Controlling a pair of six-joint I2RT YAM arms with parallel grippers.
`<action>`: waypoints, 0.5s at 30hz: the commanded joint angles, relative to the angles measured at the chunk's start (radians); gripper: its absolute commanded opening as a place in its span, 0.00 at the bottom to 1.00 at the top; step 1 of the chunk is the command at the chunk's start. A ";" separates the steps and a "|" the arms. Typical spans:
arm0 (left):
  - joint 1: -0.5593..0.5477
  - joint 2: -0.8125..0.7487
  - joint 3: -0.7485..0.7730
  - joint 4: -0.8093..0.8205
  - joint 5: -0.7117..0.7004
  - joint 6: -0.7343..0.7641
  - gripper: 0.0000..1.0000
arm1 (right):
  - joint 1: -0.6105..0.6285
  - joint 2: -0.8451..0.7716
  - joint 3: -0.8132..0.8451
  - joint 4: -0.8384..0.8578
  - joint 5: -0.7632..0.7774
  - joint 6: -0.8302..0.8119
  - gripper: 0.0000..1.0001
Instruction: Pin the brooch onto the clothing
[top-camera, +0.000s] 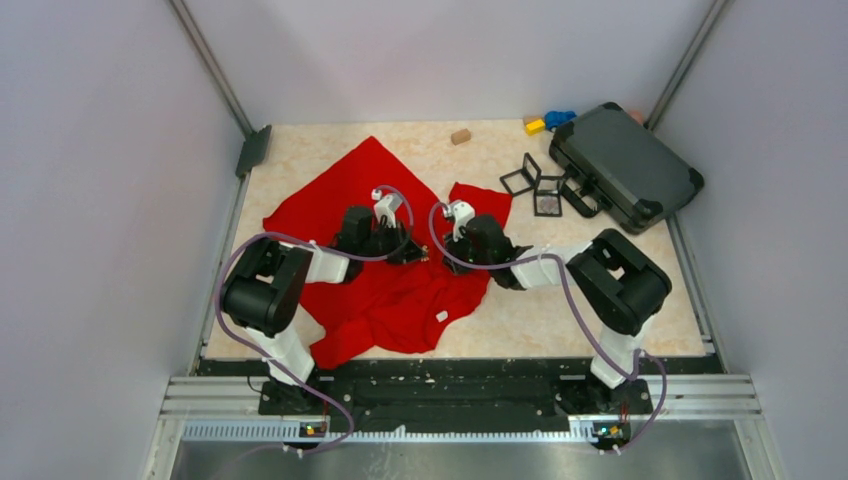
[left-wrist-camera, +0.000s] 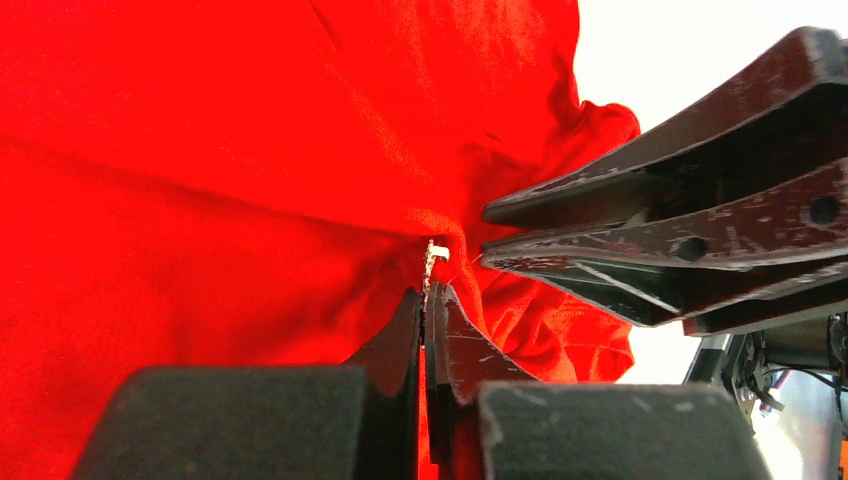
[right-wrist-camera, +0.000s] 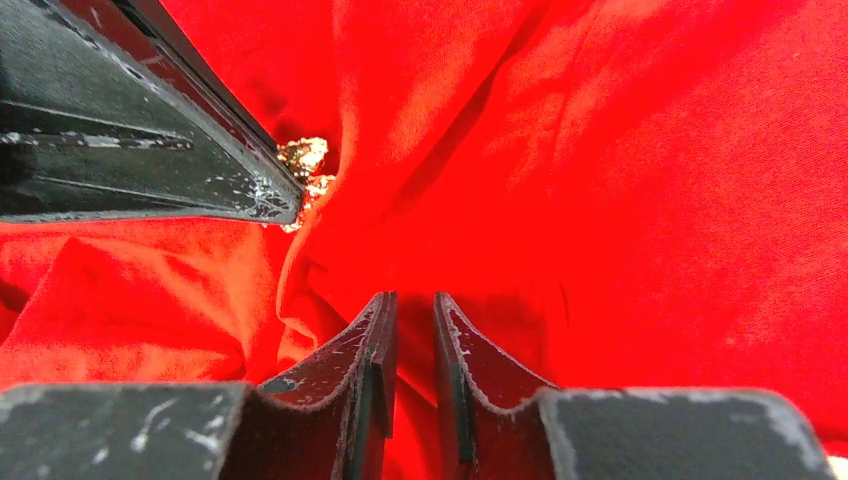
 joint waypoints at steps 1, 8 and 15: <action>0.001 -0.024 0.017 0.028 0.034 0.029 0.00 | -0.008 0.020 0.046 0.081 -0.040 0.009 0.21; 0.001 -0.020 0.024 0.018 0.043 0.039 0.00 | -0.008 0.034 0.065 0.100 -0.069 0.012 0.16; 0.001 -0.021 0.025 0.015 0.050 0.042 0.00 | -0.008 0.055 0.085 0.119 -0.099 0.013 0.13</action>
